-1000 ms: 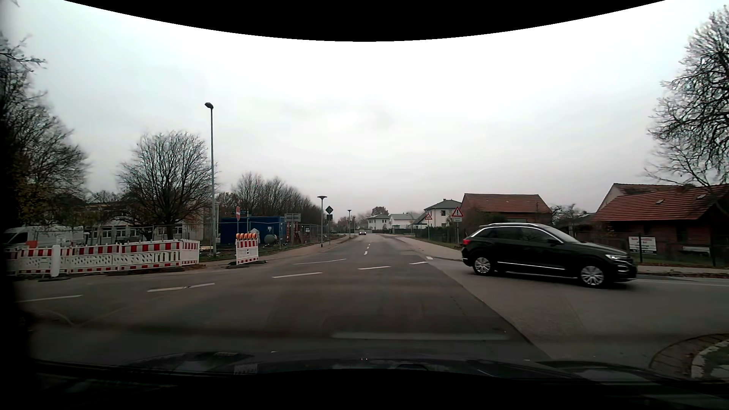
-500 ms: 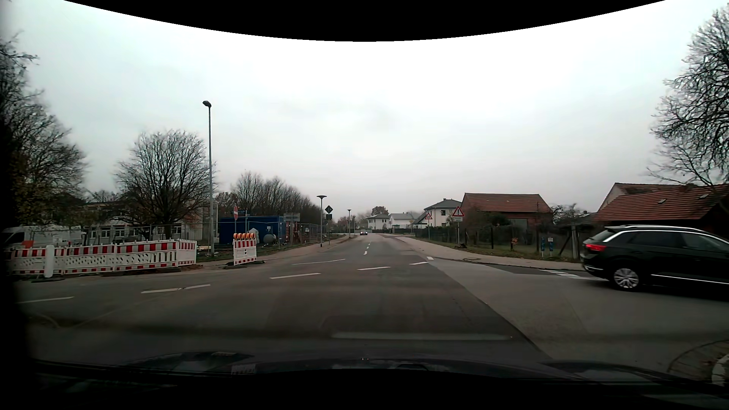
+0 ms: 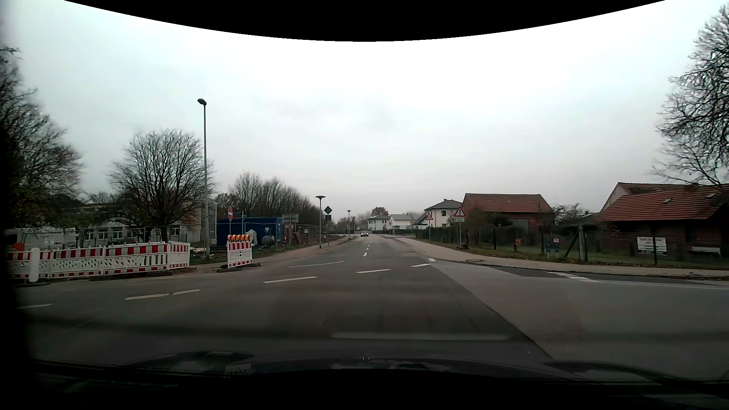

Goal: Follow the waypoints while adhering to traffic rules and regulations

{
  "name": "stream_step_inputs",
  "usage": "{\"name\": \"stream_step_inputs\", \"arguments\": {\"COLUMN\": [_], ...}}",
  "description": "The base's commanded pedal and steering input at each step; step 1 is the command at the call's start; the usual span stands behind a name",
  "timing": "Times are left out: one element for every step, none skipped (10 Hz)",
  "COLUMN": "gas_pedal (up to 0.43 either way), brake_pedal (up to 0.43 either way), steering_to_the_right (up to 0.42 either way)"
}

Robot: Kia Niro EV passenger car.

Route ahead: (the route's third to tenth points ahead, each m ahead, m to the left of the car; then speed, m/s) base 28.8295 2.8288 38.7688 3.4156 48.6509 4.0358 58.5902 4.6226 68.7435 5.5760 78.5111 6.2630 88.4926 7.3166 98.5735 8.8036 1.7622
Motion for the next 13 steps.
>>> {"name": "stream_step_inputs", "arguments": {"gas_pedal": [0.358,0.358,0.358,0.358,0.358,0.358,0.358,0.358,0.358,0.358,0.358,0.358,0.358], "brake_pedal": [0.000,0.000,0.000,0.000,0.000,0.000,0.000,0.000,0.000,0.000,0.000,0.000,0.000], "steering_to_the_right": [0.001,0.001,0.001,0.001,0.001,0.001,0.001,0.003,0.005,0.008,0.009,0.009,0.008]}}
